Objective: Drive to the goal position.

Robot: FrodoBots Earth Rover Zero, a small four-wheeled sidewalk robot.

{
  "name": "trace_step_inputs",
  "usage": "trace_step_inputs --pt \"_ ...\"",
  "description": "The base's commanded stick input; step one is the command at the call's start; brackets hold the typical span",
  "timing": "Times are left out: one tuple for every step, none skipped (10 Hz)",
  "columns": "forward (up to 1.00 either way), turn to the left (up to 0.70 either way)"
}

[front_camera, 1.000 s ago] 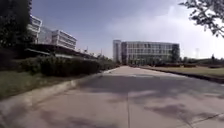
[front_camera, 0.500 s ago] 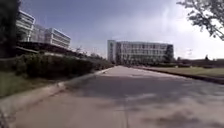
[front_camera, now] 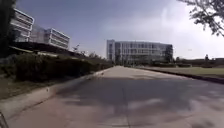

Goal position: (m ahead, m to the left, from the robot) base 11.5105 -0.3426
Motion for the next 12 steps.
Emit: trace_step_inputs --pt "0.7 -0.14" --pt "0.7 -0.14" --pt "0.7 -0.08" --pt "0.7 0.0" --pt "0.7 0.0" --pt "0.7 0.0" --pt "0.7 0.0" --pt "0.7 0.0" --pt "0.7 0.0" --pt "0.7 0.0" --pt "0.7 0.0" --pt "0.7 0.0"
